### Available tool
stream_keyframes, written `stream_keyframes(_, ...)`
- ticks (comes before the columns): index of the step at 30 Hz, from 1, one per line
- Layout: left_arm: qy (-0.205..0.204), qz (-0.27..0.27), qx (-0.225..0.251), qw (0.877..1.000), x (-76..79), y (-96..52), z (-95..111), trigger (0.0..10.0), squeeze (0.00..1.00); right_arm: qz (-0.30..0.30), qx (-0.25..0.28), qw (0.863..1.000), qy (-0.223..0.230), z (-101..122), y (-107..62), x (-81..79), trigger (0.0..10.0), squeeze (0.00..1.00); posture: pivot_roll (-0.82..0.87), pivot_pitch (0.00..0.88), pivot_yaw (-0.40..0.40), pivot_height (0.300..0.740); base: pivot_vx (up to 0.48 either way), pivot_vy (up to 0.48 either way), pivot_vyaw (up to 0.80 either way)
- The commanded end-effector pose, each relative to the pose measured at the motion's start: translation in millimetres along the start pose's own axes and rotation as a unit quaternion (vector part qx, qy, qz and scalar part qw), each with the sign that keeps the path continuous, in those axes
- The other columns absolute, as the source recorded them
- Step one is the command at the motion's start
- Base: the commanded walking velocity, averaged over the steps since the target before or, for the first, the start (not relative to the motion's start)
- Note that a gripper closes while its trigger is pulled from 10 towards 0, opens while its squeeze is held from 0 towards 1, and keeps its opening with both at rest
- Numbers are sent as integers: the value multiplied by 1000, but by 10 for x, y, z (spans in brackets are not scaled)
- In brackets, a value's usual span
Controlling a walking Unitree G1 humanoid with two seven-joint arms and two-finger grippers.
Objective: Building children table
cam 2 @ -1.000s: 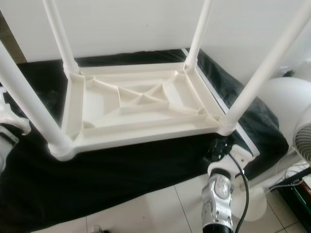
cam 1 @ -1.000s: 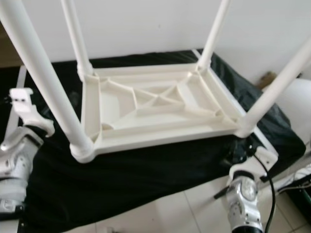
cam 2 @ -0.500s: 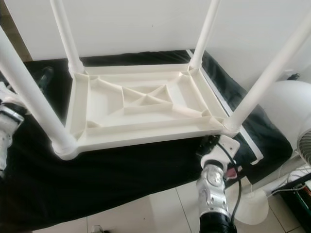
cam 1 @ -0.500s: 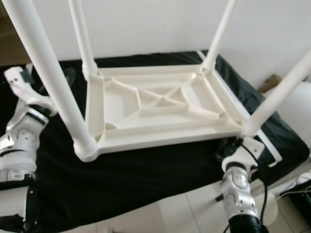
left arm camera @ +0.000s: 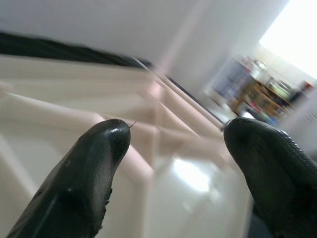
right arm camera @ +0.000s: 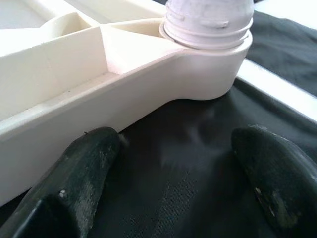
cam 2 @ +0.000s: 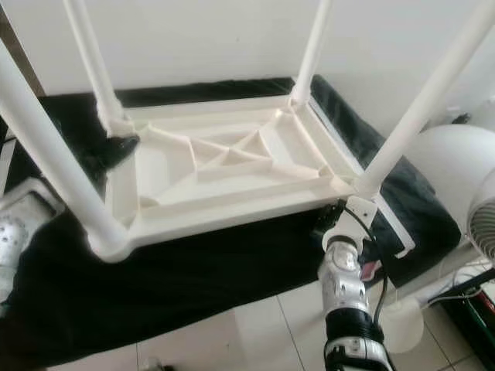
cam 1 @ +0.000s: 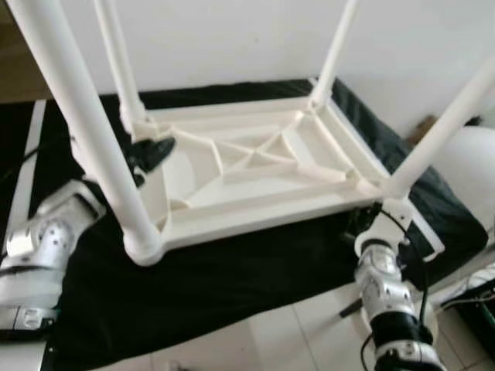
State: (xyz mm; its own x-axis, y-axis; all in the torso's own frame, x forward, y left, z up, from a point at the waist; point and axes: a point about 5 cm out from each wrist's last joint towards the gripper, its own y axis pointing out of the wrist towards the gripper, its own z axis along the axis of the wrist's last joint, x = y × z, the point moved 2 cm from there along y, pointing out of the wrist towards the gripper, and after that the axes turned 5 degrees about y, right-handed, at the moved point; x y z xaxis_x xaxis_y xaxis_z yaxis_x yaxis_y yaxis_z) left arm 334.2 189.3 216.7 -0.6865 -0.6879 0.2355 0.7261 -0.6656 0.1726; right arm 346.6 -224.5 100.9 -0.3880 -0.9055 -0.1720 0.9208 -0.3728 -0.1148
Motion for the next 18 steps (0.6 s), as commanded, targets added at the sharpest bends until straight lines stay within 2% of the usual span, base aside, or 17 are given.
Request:
stream_keyframes(1, -6, -299, 6, 954, 522, -109, -38, 10000, 0, 40, -17, 999, -12, -29, 31, -103, 10000, 0, -12, 117, -42, 740, 0, 0, 0)
stream_keyframes(4, 23, -296, -18, 955, 691, -125, -163, 10000, 0, 103, -30, 993, -56, -15, 118, -188, 10000, 0, -14, 119, -35, 740, 0, 0, 0)
stream_keyframes(8, 43, -286, -22, 957, 748, -106, -191, 10000, 0, 138, -44, 986, -77, -7, 179, -209, 10000, 0, -17, 120, -28, 740, 0, 0, 0)
stream_keyframes(10, 63, -281, -23, 957, 822, -66, -171, 10000, 0, 173, -46, 978, -109, 40, 237, -232, 10000, 0, -20, 120, -23, 740, 0, 0, 0)
stream_keyframes(11, 63, -281, -23, 957, 822, -66, -171, 10000, 0, 173, -46, 978, -109, 40, 237, -232, 10000, 0, -20, 120, -23, 740, 0, 0, 0)
stream_keyframes(12, 75, -281, -25, 957, 863, -45, -168, 10000, 0, 187, -36, 972, -139, 81, 261, -240, 10000, 0, -22, 119, -19, 740, 0, 0, 0)
stream_keyframes(14, 75, -281, -25, 957, 863, -45, -168, 10000, 0, 187, -36, 972, -139, 81, 261, -240, 10000, 0, -22, 119, -19, 740, 0, 0, 0)
stream_keyframes(15, 87, -280, -33, 956, 900, -21, -189, 10000, 0, 193, -15, 966, -171, 134, 281, -227, 10000, 0, -23, 119, -20, 740, 0, 0, 0)
stream_keyframes(17, 92, -277, -48, 955, 971, -27, -254, 10000, 0, 191, 32, 965, -177, 232, 286, -181, 10000, 0, -26, 118, -22, 740, 0, 0, 0)
stream_keyframes(18, 92, -277, -48, 955, 971, -27, -254, 10000, 0, 191, 32, 965, -177, 232, 286, -181, 10000, 0, -26, 118, -22, 740, 0, 0, 0)
